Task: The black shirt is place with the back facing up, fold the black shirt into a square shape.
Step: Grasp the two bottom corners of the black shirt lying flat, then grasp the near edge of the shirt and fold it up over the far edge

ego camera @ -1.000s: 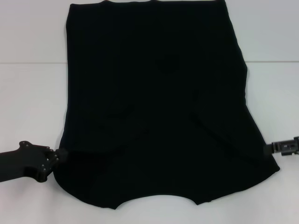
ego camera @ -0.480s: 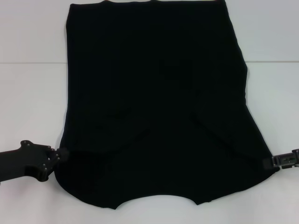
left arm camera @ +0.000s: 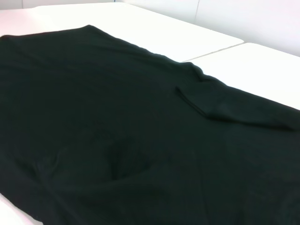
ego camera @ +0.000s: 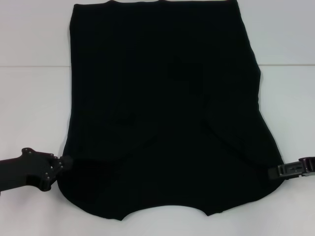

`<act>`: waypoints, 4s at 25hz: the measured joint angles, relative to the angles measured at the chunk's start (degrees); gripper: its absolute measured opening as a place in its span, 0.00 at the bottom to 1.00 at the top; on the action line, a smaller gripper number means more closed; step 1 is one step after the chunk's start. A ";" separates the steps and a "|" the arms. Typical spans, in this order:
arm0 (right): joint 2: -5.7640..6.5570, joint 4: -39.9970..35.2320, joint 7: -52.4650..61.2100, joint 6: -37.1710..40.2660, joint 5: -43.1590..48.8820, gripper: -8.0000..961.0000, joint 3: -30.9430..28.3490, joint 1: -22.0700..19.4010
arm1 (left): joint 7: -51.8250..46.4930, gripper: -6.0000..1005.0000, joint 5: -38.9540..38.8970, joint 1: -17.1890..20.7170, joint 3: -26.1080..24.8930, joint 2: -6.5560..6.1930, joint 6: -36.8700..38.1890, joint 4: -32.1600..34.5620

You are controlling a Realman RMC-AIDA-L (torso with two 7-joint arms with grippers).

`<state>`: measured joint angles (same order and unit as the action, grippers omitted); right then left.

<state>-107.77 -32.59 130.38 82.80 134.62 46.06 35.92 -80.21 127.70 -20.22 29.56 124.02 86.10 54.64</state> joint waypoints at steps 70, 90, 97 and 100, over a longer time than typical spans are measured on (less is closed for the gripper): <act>-0.17 -0.78 -29.90 16.04 -0.37 0.09 -23.33 -9.67 | -7.75 0.13 -2.02 -5.56 -16.36 -3.65 17.66 -5.96; -0.11 7.35 -23.09 -23.35 -0.55 0.09 -28.07 11.28 | -10.54 0.15 -2.03 -26.89 -9.73 -9.09 -28.06 -21.72; -0.56 10.25 -22.66 -34.71 -0.57 0.09 -25.98 15.53 | -10.38 0.15 -2.11 -30.37 -6.51 -9.03 -37.61 -24.58; -0.67 10.55 -22.26 -36.70 -0.59 0.09 -25.61 16.41 | -10.36 0.16 -2.11 -31.25 -6.11 -9.09 -39.44 -25.20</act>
<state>-108.45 -22.04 108.12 46.10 134.02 20.45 52.33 -90.57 125.58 -51.46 23.46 114.93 46.66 29.44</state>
